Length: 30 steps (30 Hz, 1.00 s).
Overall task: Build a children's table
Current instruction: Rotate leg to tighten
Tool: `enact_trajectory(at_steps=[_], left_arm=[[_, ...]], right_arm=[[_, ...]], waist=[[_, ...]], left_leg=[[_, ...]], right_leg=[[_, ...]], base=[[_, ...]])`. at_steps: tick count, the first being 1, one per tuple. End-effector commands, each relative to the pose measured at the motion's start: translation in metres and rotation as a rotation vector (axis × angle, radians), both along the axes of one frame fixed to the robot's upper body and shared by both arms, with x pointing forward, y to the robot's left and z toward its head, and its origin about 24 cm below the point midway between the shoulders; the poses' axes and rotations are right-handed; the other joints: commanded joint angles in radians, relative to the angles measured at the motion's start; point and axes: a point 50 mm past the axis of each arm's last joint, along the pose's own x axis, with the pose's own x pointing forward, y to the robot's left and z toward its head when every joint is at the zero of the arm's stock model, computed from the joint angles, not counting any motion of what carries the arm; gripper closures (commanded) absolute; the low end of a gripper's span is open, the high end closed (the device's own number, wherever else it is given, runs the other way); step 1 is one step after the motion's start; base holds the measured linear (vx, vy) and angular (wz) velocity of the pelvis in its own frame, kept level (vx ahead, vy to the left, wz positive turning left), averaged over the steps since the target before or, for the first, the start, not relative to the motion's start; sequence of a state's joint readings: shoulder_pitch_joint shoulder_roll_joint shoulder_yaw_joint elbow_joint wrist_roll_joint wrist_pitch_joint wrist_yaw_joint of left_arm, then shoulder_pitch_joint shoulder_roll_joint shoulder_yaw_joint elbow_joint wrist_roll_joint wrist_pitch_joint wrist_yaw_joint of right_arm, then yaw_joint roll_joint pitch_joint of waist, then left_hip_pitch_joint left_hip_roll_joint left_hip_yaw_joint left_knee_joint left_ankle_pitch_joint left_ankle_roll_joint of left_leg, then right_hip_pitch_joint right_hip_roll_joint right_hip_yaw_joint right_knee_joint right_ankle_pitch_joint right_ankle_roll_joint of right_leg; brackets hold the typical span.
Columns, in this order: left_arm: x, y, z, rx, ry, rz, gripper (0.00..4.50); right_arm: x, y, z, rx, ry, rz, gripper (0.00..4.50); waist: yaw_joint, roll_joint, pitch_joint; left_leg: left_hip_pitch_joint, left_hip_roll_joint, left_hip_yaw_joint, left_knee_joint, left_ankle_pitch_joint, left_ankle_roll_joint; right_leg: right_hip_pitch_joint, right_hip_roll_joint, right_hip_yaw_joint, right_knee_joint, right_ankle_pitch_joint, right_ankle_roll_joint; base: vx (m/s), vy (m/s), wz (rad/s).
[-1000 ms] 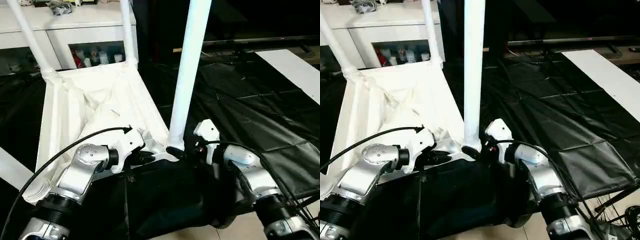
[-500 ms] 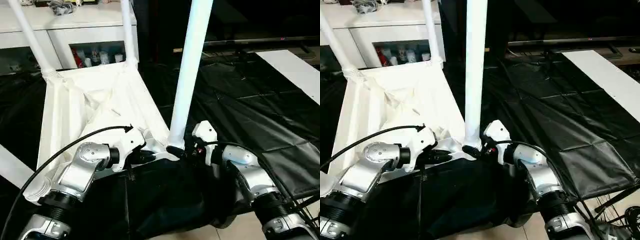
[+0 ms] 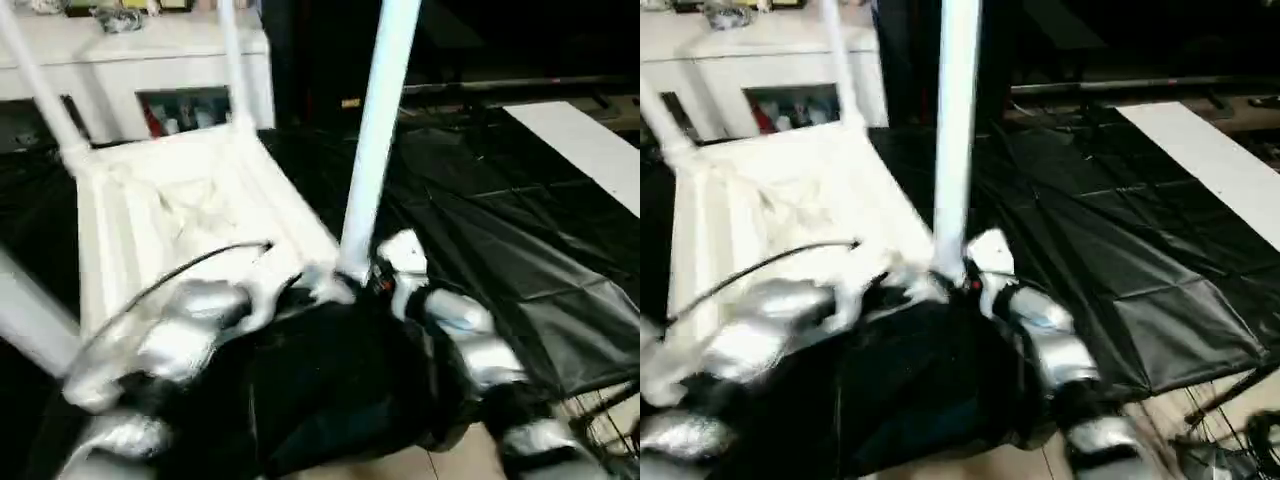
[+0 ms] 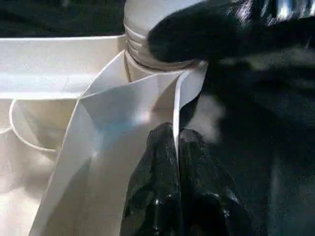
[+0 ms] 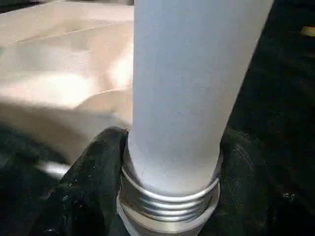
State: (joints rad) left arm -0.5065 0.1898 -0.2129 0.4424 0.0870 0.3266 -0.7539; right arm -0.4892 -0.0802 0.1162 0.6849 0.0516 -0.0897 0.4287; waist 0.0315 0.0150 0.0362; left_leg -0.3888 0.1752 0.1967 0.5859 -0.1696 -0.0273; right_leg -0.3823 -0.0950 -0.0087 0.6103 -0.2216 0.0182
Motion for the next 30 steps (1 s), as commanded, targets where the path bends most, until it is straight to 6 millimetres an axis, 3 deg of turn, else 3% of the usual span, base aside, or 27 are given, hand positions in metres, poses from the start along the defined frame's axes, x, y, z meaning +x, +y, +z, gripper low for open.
enact_trajectory(at_steps=[1,6,8,9,12,13,14,17,19,20,21,24,25,26,27,30], left_arm=[[0.005,-0.010,-0.017,-0.023,0.053,0.178,4.50],[0.012,-0.022,-0.019,0.011,0.037,0.217,4.50],[0.013,-0.023,-0.019,0.006,0.036,0.211,4.50],[0.013,-0.023,-0.019,0.006,0.036,0.211,4.50],[0.013,-0.022,-0.018,0.002,0.029,0.202,4.50],[0.013,-0.021,-0.019,0.004,0.027,0.183,4.50],[0.012,-0.020,-0.019,0.003,0.025,0.171,4.50],[0.008,-0.018,-0.021,0.015,0.020,0.105,4.50],[0.006,-0.016,-0.022,0.017,0.027,0.087,4.50],[0.003,-0.016,-0.023,0.016,0.023,0.053,4.50],[0.001,-0.016,-0.023,0.017,0.016,0.019,4.50],[-0.007,-0.012,-0.024,0.029,-0.001,-0.047,4.50],[-0.010,-0.011,-0.024,0.030,-0.006,-0.070,4.50],[-0.011,-0.010,-0.024,0.029,-0.005,-0.081,4.50],[-0.013,-0.007,-0.024,0.027,0.002,-0.095,4.50],[-0.023,-0.001,-0.022,0.029,0.006,-0.208,4.50]], right_arm=[[0.003,0.015,-0.012,-0.002,0.071,-0.103,1.83],[0.010,0.029,-0.015,0.030,0.135,-0.246,1.83],[0.011,0.031,-0.016,0.007,0.137,-0.253,1.83],[0.011,0.031,-0.016,0.007,0.137,-0.253,1.83],[0.011,0.032,-0.015,0.026,0.143,-0.236,1.83],[0.011,0.032,-0.014,0.064,0.138,-0.229,1.27],[0.012,0.031,-0.012,0.085,0.132,-0.224,1.13],[0.014,0.023,-0.004,0.107,0.079,-0.207,1.04],[0.014,0.018,-0.002,0.102,0.062,-0.195,0.76],[0.013,0.015,0.000,0.098,0.046,-0.184,0.76],[0.013,0.011,0.001,0.093,0.030,-0.169,0.67],[0.005,-0.006,0.011,0.081,-0.038,-0.016,0.38],[0.001,-0.011,0.014,0.070,-0.055,0.048,0.31],[-0.002,-0.013,0.016,0.066,-0.059,0.085,0.19],[-0.006,-0.018,0.018,0.061,-0.061,0.149,0.19],[-0.023,-0.030,0.019,-0.007,-0.045,0.365,0.19]], waist=[[-0.001,-0.020,-0.042],[0.000,-0.018,-0.045],[0.003,-0.019,-0.046],[0.003,-0.017,-0.046],[0.001,-0.017,-0.047],[0.001,-0.018,-0.045],[0.001,-0.019,-0.045],[0.000,-0.024,-0.044],[0.002,-0.022,-0.044],[0.002,-0.034,-0.044],[0.005,-0.027,-0.045],[0.013,-0.035,-0.045],[0.025,-0.036,-0.047],[0.023,-0.037,-0.047],[0.027,-0.039,-0.047],[0.035,-0.037,-0.047]], left_leg=[[0.027,0.045,-0.026,-0.086,-0.372,-0.028],[0.027,0.043,-0.026,-0.085,-0.364,-0.022],[0.021,0.043,-0.026,-0.086,-0.340,-0.009],[0.024,0.043,-0.024,-0.086,-0.339,-0.008],[0.024,0.043,-0.025,-0.087,-0.363,-0.012],[0.026,0.044,-0.026,-0.088,-0.390,-0.015],[0.026,0.044,-0.027,-0.089,-0.398,-0.016],[0.019,0.045,-0.030,-0.093,-0.397,-0.013],[0.024,0.047,-0.027,-0.092,-0.396,-0.013],[0.021,0.048,-0.027,-0.092,-0.388,-0.010],[0.019,0.048,-0.028,-0.093,-0.369,-0.008],[0.019,0.052,-0.024,-0.090,-0.347,0.009],[0.024,0.056,-0.021,-0.087,-0.318,0.025],[0.020,0.055,-0.020,-0.086,-0.302,0.031],[0.015,0.053,-0.021,-0.087,-0.281,0.041],[0.017,0.056,-0.022,-0.084,-0.252,0.056]], right_leg=[[-0.001,-0.040,0.020,-0.095,-0.349,-0.153],[0.000,-0.040,0.020,-0.096,-0.307,-0.148],[0.005,-0.040,0.019,-0.092,-0.263,-0.146],[0.002,-0.038,0.019,-0.093,-0.252,-0.145],[0.004,-0.039,0.018,-0.095,-0.275,-0.141],[0.000,-0.039,0.019,-0.099,-0.309,-0.134],[0.000,-0.040,0.019,-0.101,-0.322,-0.131],[0.004,-0.043,0.018,-0.102,-0.346,-0.122],[-0.002,-0.043,0.020,-0.104,-0.344,-0.127],[0.002,-0.043,0.019,-0.105,-0.347,-0.124],[0.004,-0.045,0.019,-0.102,-0.336,-0.127],[0.005,-0.044,0.020,-0.101,-0.299,-0.128],[0.006,-0.042,0.022,-0.096,-0.239,-0.136],[0.006,-0.041,0.022,-0.092,-0.216,-0.143],[0.015,-0.040,0.019,-0.089,-0.196,-0.146],[0.015,-0.040,0.018,-0.085,-0.155,-0.158]], base=[[0.000,0.000,0.00],[0.000,0.000,0.00],[0.000,0.000,0.00],[0.000,0.000,0.00],[0.000,0.000,0.00],[0.000,0.000,0.00],[0.000,0.000,0.00],[0.000,0.000,0.00],[0.000,0.000,0.00],[0.000,0.000,0.00],[0.000,0.000,0.00],[0.000,0.000,0.00],[0.000,0.000,0.00],[0.000,0.000,0.00],[0.000,0.000,0.00],[0.000,0.000,0.00]])
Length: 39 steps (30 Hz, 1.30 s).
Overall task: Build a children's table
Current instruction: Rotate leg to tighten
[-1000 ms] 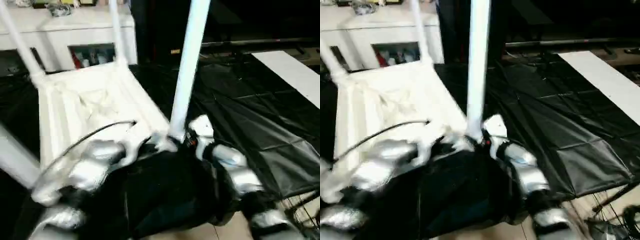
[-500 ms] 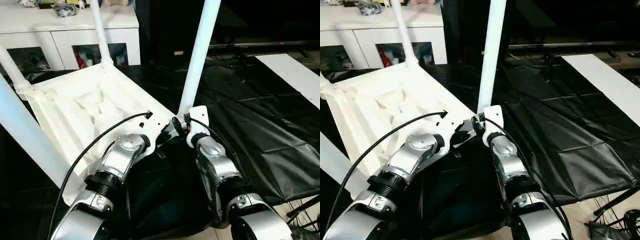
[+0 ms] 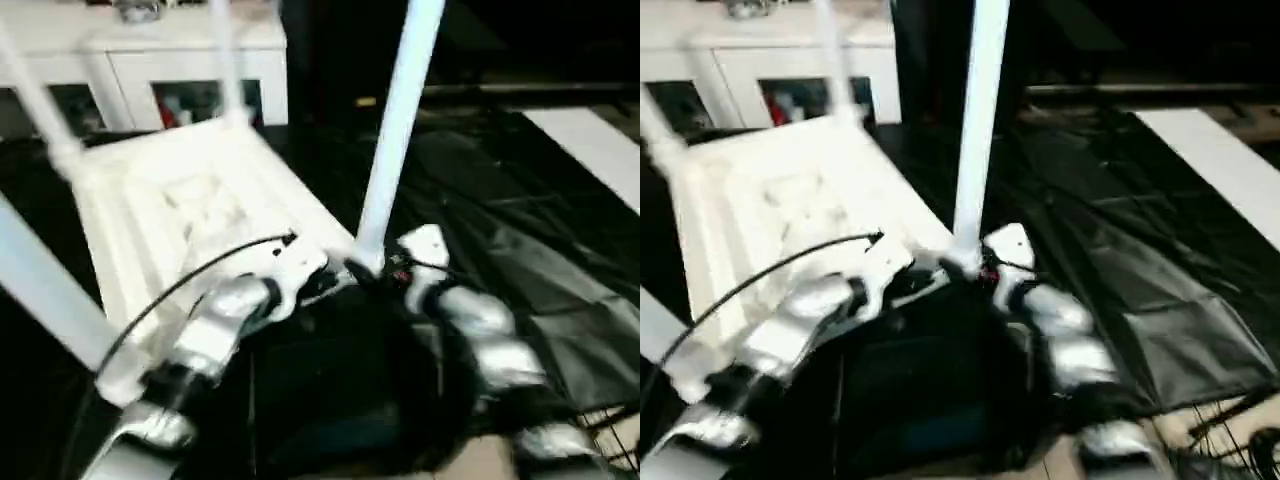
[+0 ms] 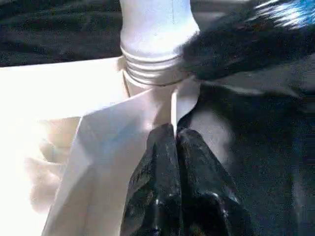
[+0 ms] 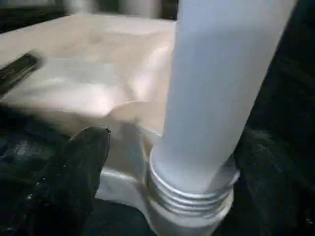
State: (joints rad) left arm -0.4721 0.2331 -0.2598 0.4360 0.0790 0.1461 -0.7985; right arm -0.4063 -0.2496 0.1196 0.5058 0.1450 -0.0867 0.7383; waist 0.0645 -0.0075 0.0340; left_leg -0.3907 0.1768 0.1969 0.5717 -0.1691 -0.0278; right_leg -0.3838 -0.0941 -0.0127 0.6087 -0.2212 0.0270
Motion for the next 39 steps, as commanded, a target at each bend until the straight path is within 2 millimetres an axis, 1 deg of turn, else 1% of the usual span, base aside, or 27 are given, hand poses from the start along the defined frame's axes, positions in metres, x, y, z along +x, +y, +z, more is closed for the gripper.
enact_trajectory(at_steps=[1,2,3,4,5,8,9,11,12,13,14,15,16,17,19,20,21,22,23,25,27,29,32,36,38,39], left_arm=[[-0.019,-0.001,-0.022,0.038,0.109,-0.120,4.50],[-0.022,-0.001,-0.020,0.029,0.106,-0.159,4.50],[-0.026,0.000,-0.019,0.018,0.124,-0.186,4.50],[-0.029,0.000,-0.019,0.018,0.127,-0.214,4.50],[-0.031,0.002,-0.017,0.022,0.124,-0.244,4.50],[-0.035,0.004,-0.015,0.019,0.127,-0.269,4.50],[-0.035,0.005,-0.013,0.016,0.124,-0.278,4.50],[-0.036,0.009,-0.010,0.015,0.126,-0.295,4.50],[-0.037,0.011,-0.009,0.016,0.128,-0.303,4.50],[-0.037,0.013,-0.008,0.016,0.135,-0.309,4.50],[-0.037,0.014,-0.007,0.018,0.137,-0.311,4.50],[-0.037,0.015,-0.007,0.020,0.139,-0.314,4.50],[-0.037,0.017,-0.007,0.022,0.142,-0.316,4.50],[-0.037,0.017,-0.006,0.022,0.142,-0.316,4.50],[-0.036,0.018,-0.006,0.024,0.144,-0.316,4.50],[-0.036,0.019,-0.006,0.026,0.144,-0.314,4.50],[-0.036,0.019,-0.006,0.026,0.144,-0.314,4.50],[-0.036,0.019,-0.006,0.028,0.146,-0.311,4.50],[-0.036,0.019,-0.006,0.028,0.147,-0.311,4.50],[-0.037,0.020,-0.007,0.030,0.152,-0.310,4.50],[-0.037,0.021,-0.008,0.030,0.155,-0.310,4.50],[-0.038,0.021,-0.008,0.031,0.160,-0.311,4.50],[-0.038,0.022,-0.008,0.032,0.162,-0.311,4.50],[-0.037,0.023,-0.008,0.036,0.163,-0.310,4.50],[-0.037,0.024,-0.008,0.039,0.166,-0.311,4.50],[-0.037,0.025,-0.008,0.040,0.170,-0.312,4.50]], right_arm=[[-0.013,0.006,0.001,-0.004,0.027,0.182,0.19],[-0.016,0.005,0.000,0.000,0.041,0.213,0.19],[-0.018,0.003,0.000,0.001,0.055,0.244,0.19],[-0.020,0.001,0.000,-0.007,0.060,0.268,0.19],[-0.022,0.000,-0.001,-0.023,0.063,0.290,0.19],[-0.023,-0.002,-0.001,-0.046,0.070,0.318,0.19],[-0.022,-0.002,-0.001,-0.054,0.073,0.320,0.19],[-0.021,-0.004,0.000,-0.065,0.077,0.324,0.19],[-0.020,-0.004,-0.001,-0.070,0.081,0.328,0.19],[-0.019,-0.005,-0.001,-0.078,0.084,0.333,0.19],[-0.018,-0.005,-0.002,-0.082,0.086,0.333,0.19],[-0.018,-0.005,-0.003,-0.082,0.093,0.338,0.19],[-0.017,-0.005,-0.004,-0.087,0.097,0.341,0.36],[-0.017,-0.004,-0.004,-0.088,0.098,0.342,0.36],[-0.016,-0.004,-0.003,-0.074,0.101,0.343,0.36],[-0.015,-0.004,-0.002,-0.058,0.101,0.335,0.50],[-0.015,-0.004,-0.002,-0.058,0.101,0.335,0.65],[-0.015,-0.004,-0.001,-0.057,0.102,0.341,0.74],[-0.015,-0.004,-0.001,-0.059,0.102,0.343,0.74],[-0.016,-0.005,-0.002,-0.065,0.104,0.351,0.83],[-0.016,-0.006,-0.003,-0.065,0.107,0.354,1.11],[-0.016,-0.007,-0.003,-0.060,0.111,0.354,1.20],[-0.017,-0.008,-0.004,-0.059,0.114,0.355,1.55],[-0.018,-0.008,-0.005,-0.059,0.121,0.363,1.73],[-0.018,-0.008,-0.006,-0.059,0.125,0.364,1.78],[-0.018,-0.007,-0.007,-0.059,0.129,0.365,1.80]], waist=[[0.005,-0.014,-0.044],[0.003,-0.014,-0.044],[0.004,-0.014,-0.044],[0.003,-0.013,-0.044],[0.002,-0.013,-0.044],[0.002,-0.009,-0.044],[0.003,-0.007,-0.044],[0.004,-0.008,-0.046],[0.005,-0.007,-0.046],[0.004,-0.007,-0.047],[0.003,-0.008,-0.047],[0.003,-0.005,-0.048],[0.003,-0.005,-0.048],[0.003,-0.007,-0.048],[0.005,-0.008,-0.048],[0.004,-0.008,-0.050],[0.005,-0.011,-0.050],[0.005,-0.009,-0.050],[0.004,-0.010,-0.049],[0.004,-0.010,-0.049],[0.004,-0.010,-0.049],[0.004,-0.008,-0.050],[0.005,-0.009,-0.050],[0.005,-0.009,-0.050],[0.005,-0.005,-0.051],[0.004,-0.006,-0.052]], left_leg=[[0.020,0.054,-0.019,-0.067,-0.242,0.066],[0.019,0.054,-0.019,-0.067,-0.243,0.068],[0.015,0.053,-0.021,-0.069,-0.237,0.066],[0.019,0.054,-0.020,-0.068,-0.242,0.064],[0.020,0.054,-0.019,-0.069,-0.244,0.063],[0.026,0.056,-0.018,-0.070,-0.254,0.050],[0.027,0.056,-0.018,-0.070,-0.254,0.046],[0.027,0.055,-0.017,-0.069,-0.244,0.043],[0.027,0.055,-0.017,-0.068,-0.238,0.043],[0.025,0.053,-0.017,-0.067,-0.223,0.045],[0.025,0.052,-0.016,-0.066,-0.220,0.046],[0.025,0.052,-0.016,-0.065,-0.213,0.047],[0.027,0.053,-0.016,-0.064,-0.210,0.047],[0.025,0.052,-0.015,-0.064,-0.204,0.050],[0.026,0.052,-0.015,-0.062,-0.200,0.051],[0.026,0.052,-0.015,-0.062,-0.190,0.054],[0.025,0.052,-0.015,-0.061,-0.180,0.059],[0.026,0.052,-0.015,-0.060,-0.177,0.061],[0.025,0.052,-0.015,-0.060,-0.177,0.062],[0.027,0.052,-0.014,-0.059,-0.179,0.062],[0.026,0.052,-0.015,-0.059,-0.184,0.060],[0.027,0.052,-0.015,-0.058,-0.184,0.057],[0.027,0.051,-0.015,-0.058,-0.190,0.057],[0.027,0.051,-0.015,-0.057,-0.188,0.057],[0.028,0.051,-0.015,-0.056,-0.180,0.058],[0.028,0.051,-0.015,-0.055,-0.179,0.058]], right_leg=[[0.018,-0.038,0.023,-0.080,-0.114,-0.185],[0.017,-0.039,0.024,-0.078,-0.109,-0.192],[0.023,-0.040,0.021,-0.076,-0.107,-0.199],[0.019,-0.039,0.022,-0.077,-0.110,-0.207],[0.019,-0.039,0.021,-0.076,-0.110,-0.211],[0.016,-0.038,0.022,-0.076,-0.115,-0.221],[0.016,-0.037,0.022,-0.075,-0.106,-0.225],[0.018,-0.037,0.021,-0.072,-0.084,-0.227],[0.018,-0.037,0.021,-0.070,-0.073,-0.229],[0.020,-0.036,0.020,-0.067,-0.048,-0.234],[0.021,-0.036,0.020,-0.067,-0.045,-0.235],[0.022,-0.037,0.020,-0.065,-0.031,-0.239],[0.022,-0.037,0.020,-0.065,-0.024,-0.241],[0.023,-0.037,0.020,-0.064,-0.017,-0.246],[0.025,-0.038,0.020,-0.062,-0.011,-0.246],[0.026,-0.037,0.019,-0.060,0.004,-0.248],[0.027,-0.038,0.019,-0.058,0.015,-0.251],[0.026,-0.037,0.019,-0.058,0.019,-0.252],[0.027,-0.037,0.019,-0.058,0.018,-0.253],[0.027,-0.038,0.019,-0.059,0.009,-0.256],[0.027,-0.037,0.019,-0.059,0.005,-0.256],[0.027,-0.037,0.019,-0.058,0.005,-0.258],[0.028,-0.037,0.019,-0.058,0.004,-0.259],[0.028,-0.037,0.019,-0.057,0.001,-0.260],[0.028,-0.037,0.019,-0.056,0.015,-0.263],[0.028,-0.036,0.018,-0.055,0.024,-0.265]], base=[[0.000,0.000,0.00],[0.000,0.000,0.00],[0.000,0.000,0.00],[0.000,0.000,0.00],[0.000,0.000,0.00],[0.000,0.000,0.00],[0.000,0.000,0.00],[0.000,0.000,0.00],[0.000,0.000,0.00],[0.000,0.000,0.00],[0.000,0.000,0.00],[0.000,0.000,0.00],[0.000,0.000,0.00],[0.000,0.000,0.00],[0.000,0.000,0.00],[0.000,0.000,0.00],[0.000,0.000,0.00],[0.000,0.000,0.00],[0.000,0.000,0.00],[0.000,0.000,0.00],[0.000,0.000,0.00],[0.000,0.000,0.00],[0.000,0.000,0.00],[0.000,0.000,0.00],[0.000,0.000,0.00],[0.000,0.000,0.00]])
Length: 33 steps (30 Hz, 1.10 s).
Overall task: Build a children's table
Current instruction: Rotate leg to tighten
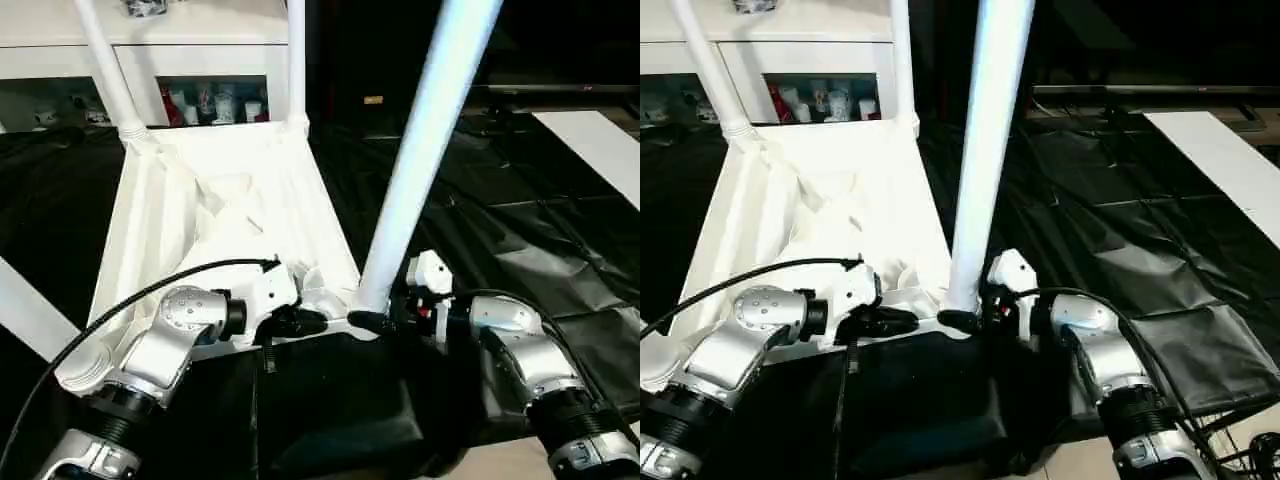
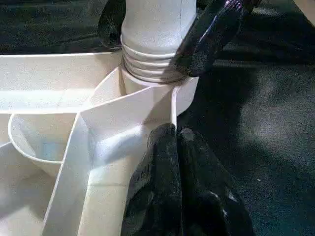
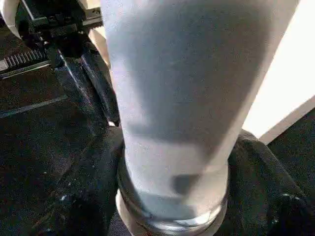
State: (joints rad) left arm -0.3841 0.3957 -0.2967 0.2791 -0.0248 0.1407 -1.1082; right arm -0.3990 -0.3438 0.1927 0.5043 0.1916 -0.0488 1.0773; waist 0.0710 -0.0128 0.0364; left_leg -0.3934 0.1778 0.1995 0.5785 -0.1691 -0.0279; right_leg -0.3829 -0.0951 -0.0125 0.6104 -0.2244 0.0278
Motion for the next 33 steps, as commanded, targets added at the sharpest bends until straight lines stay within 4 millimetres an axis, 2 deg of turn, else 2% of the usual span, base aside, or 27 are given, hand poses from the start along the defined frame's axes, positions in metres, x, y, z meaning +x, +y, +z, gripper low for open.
enact_trajectory(at_steps=[1,7,11,12,14,15,16,18,21,22,24,25,26,27,29,33], left_arm=[[-0.008,-0.001,-0.013,0.041,0.066,-0.033,4.50],[-0.005,-0.003,-0.016,0.042,0.078,-0.009,4.50],[0.003,-0.006,-0.019,0.050,0.079,0.078,4.50],[0.006,-0.007,-0.019,0.053,0.078,0.100,4.50],[0.009,-0.010,-0.021,0.062,0.078,0.131,4.50],[0.010,-0.010,-0.021,0.063,0.076,0.142,4.50],[0.018,-0.016,-0.022,0.063,0.060,0.218,4.50],[0.027,-0.023,-0.022,0.049,0.055,0.317,4.50],[0.035,-0.031,-0.023,0.042,0.068,0.409,4.50],[0.039,-0.035,-0.026,0.052,0.076,0.454,4.50],[0.041,-0.038,-0.028,0.066,0.082,0.477,4.50],[0.043,-0.041,-0.029,0.076,0.086,0.491,4.50],[0.044,-0.046,-0.031,0.092,0.094,0.494,4.50],[0.044,-0.046,-0.031,0.092,0.094,0.494,4.50],[0.046,-0.048,-0.031,0.108,0.092,0.494,4.50],[0.049,-0.042,-0.031,0.134,0.085,0.512,4.50]], right_arm=[[0.000,0.000,-0.001,-0.004,0.009,0.018,1.81],[0.002,0.003,-0.007,0.007,0.026,-0.060,1.83],[0.010,0.009,-0.014,0.012,0.023,-0.209,1.83],[0.012,0.011,-0.015,0.015,0.023,-0.250,1.83],[0.014,0.016,-0.017,0.035,0.042,-0.306,1.83],[0.015,0.018,-0.017,0.039,0.044,-0.319,1.83],[0.019,0.027,-0.018,0.061,0.062,-0.400,1.83],[0.024,0.038,-0.020,0.066,0.073,-0.505,1.83],[0.031,0.048,-0.022,0.070,0.097,-0.623,1.83],[0.035,0.057,-0.023,0.075,0.116,-0.675,1.83],[0.037,0.064,-0.022,0.084,0.130,-0.710,1.83],[0.039,0.068,-0.022,0.089,0.139,-0.734,1.83],[0.042,0.079,-0.019,0.107,0.155,-0.762,1.83],[0.042,0.079,-0.019,0.107,0.155,-0.762,1.83],[0.043,0.087,-0.015,0.099,0.127,-0.740,1.83],[0.042,0.089,-0.008,0.100,0.070,-0.688,1.83]], waist=[[-0.002,0.000,-0.054],[-0.006,0.003,-0.054],[-0.018,0.009,-0.045],[-0.019,0.007,-0.043],[-0.024,0.008,-0.042],[-0.026,0.007,-0.041],[-0.033,0.010,-0.041],[-0.040,0.010,-0.038],[-0.044,0.009,-0.039],[-0.045,0.010,-0.038],[-0.045,0.010,-0.040],[-0.046,0.009,-0.041],[-0.045,0.004,-0.040],[-0.045,0.008,-0.041],[-0.045,0.007,-0.041],[-0.042,0.005,-0.043]], left_leg=[[0.030,0.050,-0.017,-0.062,-0.178,0.058],[0.030,0.049,-0.018,-0.062,-0.186,0.053],[0.035,0.050,-0.020,-0.076,-0.302,-0.003],[0.037,0.049,-0.024,-0.080,-0.345,-0.026],[0.036,0.048,-0.029,-0.084,-0.384,-0.050],[0.037,0.048,-0.030,-0.086,-0.399,-0.055],[0.039,0.048,-0.033,-0.086,-0.433,-0.069],[0.042,0.047,-0.034,-0.088,-0.458,-0.085],[0.042,0.044,-0.038,-0.087,-0.486,-0.093],[0.041,0.044,-0.040,-0.088,-0.494,-0.091],[0.046,0.042,-0.040,-0.086,-0.502,-0.091],[0.045,0.042,-0.040,-0.086,-0.502,-0.090],[0.044,0.043,-0.038,-0.087,-0.502,-0.085],[0.047,0.042,-0.038,-0.086,-0.508,-0.086],[0.044,0.042,-0.039,-0.088,-0.508,-0.084],[0.039,0.044,-0.034,-0.091,-0.463,-0.069]], right_leg=[[0.028,-0.035,0.018,-0.056,0.029,-0.267],[0.028,-0.035,0.017,-0.056,0.029,-0.273],[0.020,-0.037,0.020,-0.071,-0.135,-0.251],[0.019,-0.038,0.020,-0.078,-0.205,-0.235],[0.016,-0.040,0.020,-0.084,-0.283,-0.204],[0.014,-0.040,0.020,-0.086,-0.304,-0.195],[0.005,-0.041,0.022,-0.090,-0.341,-0.182],[-0.001,-0.039,0.022,-0.096,-0.374,-0.172],[-0.004,-0.043,0.019,-0.103,-0.434,-0.152],[-0.005,-0.043,0.018,-0.106,-0.442,-0.143],[-0.012,-0.042,0.020,-0.108,-0.431,-0.141],[-0.010,-0.041,0.019,-0.109,-0.422,-0.141],[-0.011,-0.039,0.019,-0.109,-0.408,-0.140],[-0.014,-0.041,0.020,-0.110,-0.409,-0.143],[-0.011,-0.038,0.018,-0.108,-0.384,-0.140],[-0.004,-0.038,0.019,-0.101,-0.298,-0.157]], base=[[0.000,0.000,0.00],[0.000,0.000,0.00],[0.000,0.000,0.00],[0.000,0.000,0.00],[0.000,0.000,0.00],[0.000,0.000,0.00],[0.000,0.000,0.00],[0.000,0.000,0.00],[0.000,0.000,0.00],[0.000,0.000,0.00],[0.000,0.000,0.00],[0.000,0.000,0.00],[0.000,0.000,0.00],[0.000,0.000,0.00],[0.000,0.000,0.00],[0.000,0.000,0.00]])
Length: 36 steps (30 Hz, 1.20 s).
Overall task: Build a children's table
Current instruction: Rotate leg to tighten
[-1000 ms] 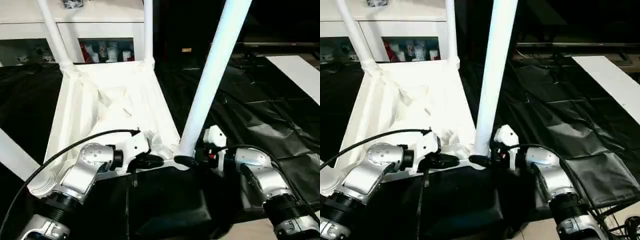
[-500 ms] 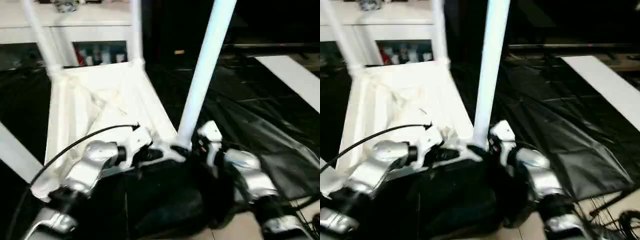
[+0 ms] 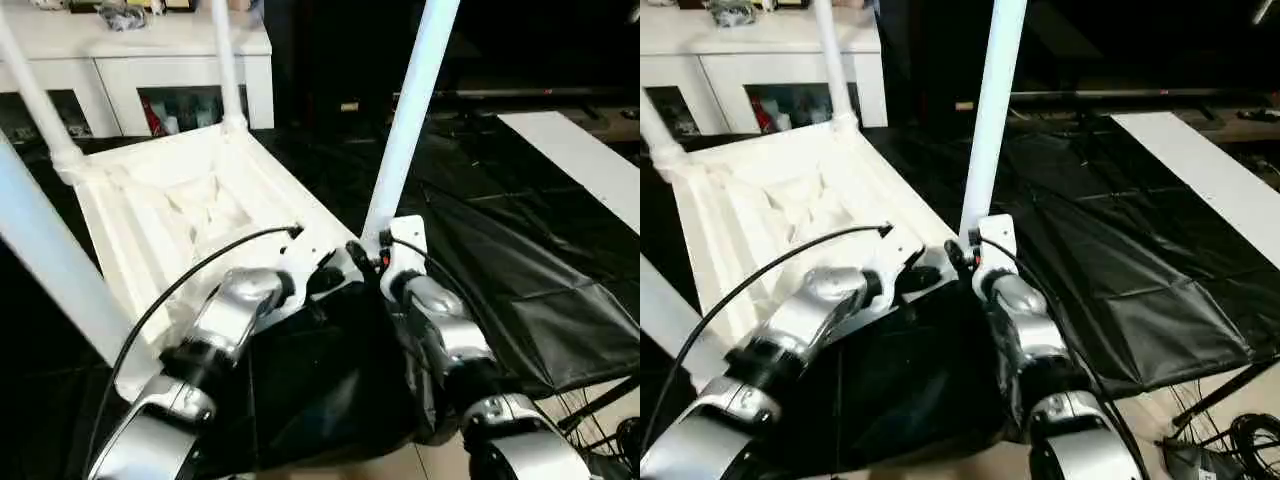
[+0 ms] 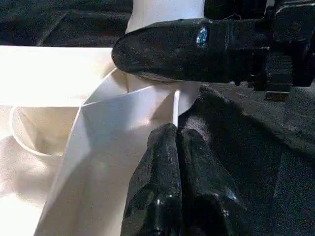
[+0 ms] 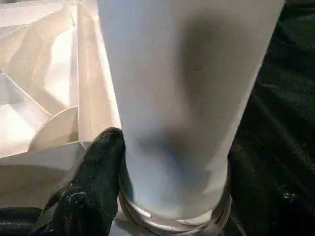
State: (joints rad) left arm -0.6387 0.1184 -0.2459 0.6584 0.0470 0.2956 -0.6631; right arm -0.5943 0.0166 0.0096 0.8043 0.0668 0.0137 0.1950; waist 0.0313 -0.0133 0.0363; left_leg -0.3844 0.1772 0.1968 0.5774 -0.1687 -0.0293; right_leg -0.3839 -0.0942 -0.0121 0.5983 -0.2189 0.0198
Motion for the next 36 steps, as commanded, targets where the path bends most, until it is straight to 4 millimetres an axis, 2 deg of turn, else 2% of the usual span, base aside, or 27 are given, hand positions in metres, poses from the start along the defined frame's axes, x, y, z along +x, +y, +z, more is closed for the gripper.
enact_trajectory(at_steps=[1,2,4,6,8,9,10,12,13,15,16,17,18,19,21,22,23,24,27,30,36], left_arm=[[-0.004,0.011,-0.023,0.124,0.069,0.075,4.50],[-0.004,0.013,-0.023,0.130,0.070,0.078,4.50],[-0.003,0.016,-0.024,0.136,0.072,0.080,4.50],[-0.003,0.019,-0.025,0.141,0.075,0.082,4.50],[-0.003,0.020,-0.025,0.143,0.077,0.081,4.50],[-0.003,0.020,-0.025,0.143,0.077,0.080,4.50],[-0.003,0.020,-0.025,0.143,0.078,0.080,4.50],[-0.004,0.021,-0.025,0.145,0.078,0.067,4.50],[-0.003,0.021,-0.024,0.140,0.068,0.062,4.50],[-0.003,0.021,-0.022,0.133,0.057,0.056,4.50],[-0.003,0.021,-0.021,0.129,0.051,0.056,4.23],[-0.002,0.021,-0.020,0.126,0.047,0.057,4.23],[-0.002,0.021,-0.020,0.126,0.047,0.057,3.96],[-0.001,0.019,-0.017,0.108,0.044,0.062,3.93],[-0.001,0.018,-0.016,0.099,0.048,0.065,3.85],[0.001,0.017,-0.014,0.097,0.033,0.074,3.73],[0.001,0.017,-0.014,0.097,0.033,0.074,3.54],[0.002,0.016,-0.012,0.095,0.024,0.077,3.54],[0.005,0.015,-0.008,0.091,0.004,0.086,3.41],[0.008,0.014,-0.003,0.085,-0.021,0.098,3.10],[0.009,0.015,-0.004,0.090,-0.007,0.128,3.06]], right_arm=[[-0.009,0.037,0.006,0.055,-0.023,0.185,1.83],[-0.010,0.036,0.008,0.062,-0.042,0.204,1.83],[-0.010,0.033,0.012,0.069,-0.068,0.226,1.14],[-0.010,0.028,0.015,0.074,-0.084,0.243,1.14],[-0.009,0.023,0.018,0.077,-0.094,0.248,0.86],[-0.009,0.021,0.019,0.078,-0.097,0.248,0.65],[-0.009,0.021,0.019,0.078,-0.098,0.248,0.65],[-0.010,0.011,0.027,0.083,-0.135,0.277,0.60],[-0.011,0.004,0.031,0.084,-0.154,0.293,0.60],[-0.013,-0.004,0.035,0.087,-0.171,0.317,0.60],[-0.014,-0.008,0.037,0.085,-0.177,0.327,0.57],[-0.015,-0.010,0.038,0.084,-0.182,0.334,0.57],[-0.015,-0.010,0.038,0.084,-0.182,0.334,0.54],[-0.022,-0.029,0.040,0.064,-0.198,0.368,0.54],[-0.024,-0.036,0.041,0.057,-0.200,0.377,0.54],[-0.028,-0.045,0.041,0.042,-0.202,0.388,0.54],[-0.028,-0.045,0.041,0.042,-0.202,0.388,0.54],[-0.030,-0.050,0.041,0.034,-0.200,0.391,0.54],[-0.034,-0.058,0.041,0.029,-0.194,0.395,0.54],[-0.037,-0.065,0.037,-0.008,-0.177,0.405,0.54],[-0.040,-0.077,0.035,-0.015,-0.155,0.384,0.54]], waist=[[-0.002,0.004,-0.043],[0.000,0.005,-0.043],[0.001,0.005,-0.042],[0.002,0.007,-0.042],[-0.002,0.002,-0.044],[-0.006,0.003,-0.044],[-0.007,0.004,-0.042],[-0.008,0.000,-0.042],[-0.005,-0.002,-0.041],[-0.005,-0.001,-0.042],[-0.003,-0.001,-0.042],[0.000,-0.002,-0.043],[-0.001,-0.002,-0.043],[0.002,-0.002,-0.042],[0.009,-0.004,-0.044],[0.007,-0.004,-0.044],[0.008,-0.005,-0.045],[0.010,-0.002,-0.045],[0.009,-0.002,-0.045],[0.009,-0.004,-0.046],[0.008,-0.005,-0.047]], left_leg=[[0.031,0.045,-0.030,-0.090,-0.458,-0.063],[0.030,0.045,-0.031,-0.090,-0.454,-0.061],[0.030,0.046,-0.029,-0.091,-0.446,-0.057],[0.029,0.046,-0.028,-0.091,-0.447,-0.054],[0.019,0.045,-0.032,-0.094,-0.431,-0.047],[0.010,0.045,-0.036,-0.097,-0.406,-0.046],[0.010,0.045,-0.036,-0.098,-0.407,-0.047],[0.022,0.045,-0.034,-0.092,-0.441,-0.047],[0.024,0.046,-0.032,-0.091,-0.434,-0.039],[0.019,0.047,-0.032,-0.092,-0.415,-0.034],[0.019,0.048,-0.032,-0.093,-0.407,-0.032],[0.021,0.049,-0.030,-0.091,-0.394,-0.027],[0.019,0.048,-0.028,-0.090,-0.386,-0.021],[0.018,0.049,-0.027,-0.091,-0.380,-0.017],[0.024,0.050,-0.023,-0.085,-0.360,-0.005],[0.018,0.047,-0.023,-0.086,-0.343,0.000],[0.016,0.048,-0.023,-0.085,-0.335,0.002],[0.019,0.048,-0.022,-0.083,-0.331,0.005],[0.016,0.048,-0.023,-0.083,-0.325,0.008],[0.015,0.048,-0.023,-0.080,-0.307,0.013],[0.012,0.046,-0.022,-0.077,-0.280,0.030]], right_leg=[[-0.001,-0.040,0.019,-0.090,-0.299,-0.152],[0.000,-0.040,0.019,-0.089,-0.296,-0.151],[0.000,-0.040,0.019,-0.090,-0.287,-0.154],[0.001,-0.040,0.021,-0.091,-0.285,-0.152],[0.011,-0.040,0.018,-0.088,-0.289,-0.142],[0.017,-0.042,0.016,-0.085,-0.290,-0.135],[0.016,-0.042,0.015,-0.087,-0.302,-0.132],[0.005,-0.045,0.018,-0.096,-0.360,-0.136],[0.004,-0.042,0.020,-0.099,-0.352,-0.135],[0.005,-0.042,0.020,-0.094,-0.321,-0.146],[0.008,-0.041,0.019,-0.094,-0.310,-0.145],[0.009,-0.040,0.019,-0.092,-0.278,-0.150],[0.007,-0.039,0.020,-0.089,-0.260,-0.158],[0.011,-0.039,0.020,-0.091,-0.258,-0.155],[0.008,-0.039,0.022,-0.090,-0.224,-0.164],[0.014,-0.038,0.020,-0.088,-0.215,-0.171],[0.015,-0.040,0.020,-0.087,-0.210,-0.171],[0.012,-0.040,0.021,-0.088,-0.208,-0.174],[0.014,-0.039,0.019,-0.087,-0.209,-0.179],[0.017,-0.038,0.019,-0.085,-0.180,-0.184],[0.021,-0.038,0.017,-0.082,-0.150,-0.197]], base=[[0.000,0.000,0.00],[0.000,0.000,0.00],[0.000,0.000,0.00],[0.000,0.000,0.00],[0.000,0.000,0.00],[0.000,0.000,0.00],[0.000,0.000,0.00],[0.000,0.000,0.00],[0.000,0.000,0.00],[0.000,0.000,0.00],[0.000,0.000,0.00],[0.000,0.000,0.00],[0.000,0.000,0.00],[0.000,0.000,0.00],[0.000,0.000,0.00],[0.000,0.000,0.00],[0.000,0.000,0.00],[0.000,0.000,0.00],[0.000,0.000,0.00],[0.000,0.000,0.00],[0.000,0.000,0.00]])
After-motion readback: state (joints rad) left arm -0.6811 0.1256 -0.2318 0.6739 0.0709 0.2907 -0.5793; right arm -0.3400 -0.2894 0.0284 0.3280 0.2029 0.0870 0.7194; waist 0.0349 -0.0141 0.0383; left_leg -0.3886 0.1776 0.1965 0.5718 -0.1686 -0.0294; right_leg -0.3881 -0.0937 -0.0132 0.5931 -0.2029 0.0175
